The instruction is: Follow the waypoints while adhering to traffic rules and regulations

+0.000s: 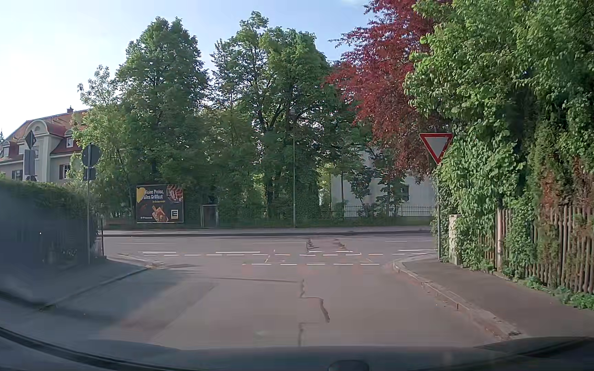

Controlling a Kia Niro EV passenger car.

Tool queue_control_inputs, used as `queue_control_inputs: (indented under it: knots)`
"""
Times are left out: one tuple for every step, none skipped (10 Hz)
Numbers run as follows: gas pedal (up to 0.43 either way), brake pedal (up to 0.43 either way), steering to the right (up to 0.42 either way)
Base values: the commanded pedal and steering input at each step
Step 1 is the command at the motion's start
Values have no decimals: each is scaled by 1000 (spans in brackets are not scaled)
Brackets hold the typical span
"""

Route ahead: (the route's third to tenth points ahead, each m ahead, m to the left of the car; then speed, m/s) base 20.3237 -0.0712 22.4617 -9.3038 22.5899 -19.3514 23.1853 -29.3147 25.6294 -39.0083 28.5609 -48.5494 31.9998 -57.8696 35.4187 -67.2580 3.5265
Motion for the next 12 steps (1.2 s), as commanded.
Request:
queue_control_inputs:
  knots:
    - [0,189,-4]
    - [0,189,-5]
    - [0,189,-5]
    - [0,189,-5]
    - [0,189,-5]
    - [0,195,-6]
    - [0,201,-6]
    - [0,213,-9]
    - [0,226,-16]
    - [0,226,-21]
    - [0,226,-24]
    - [0,226,-24]
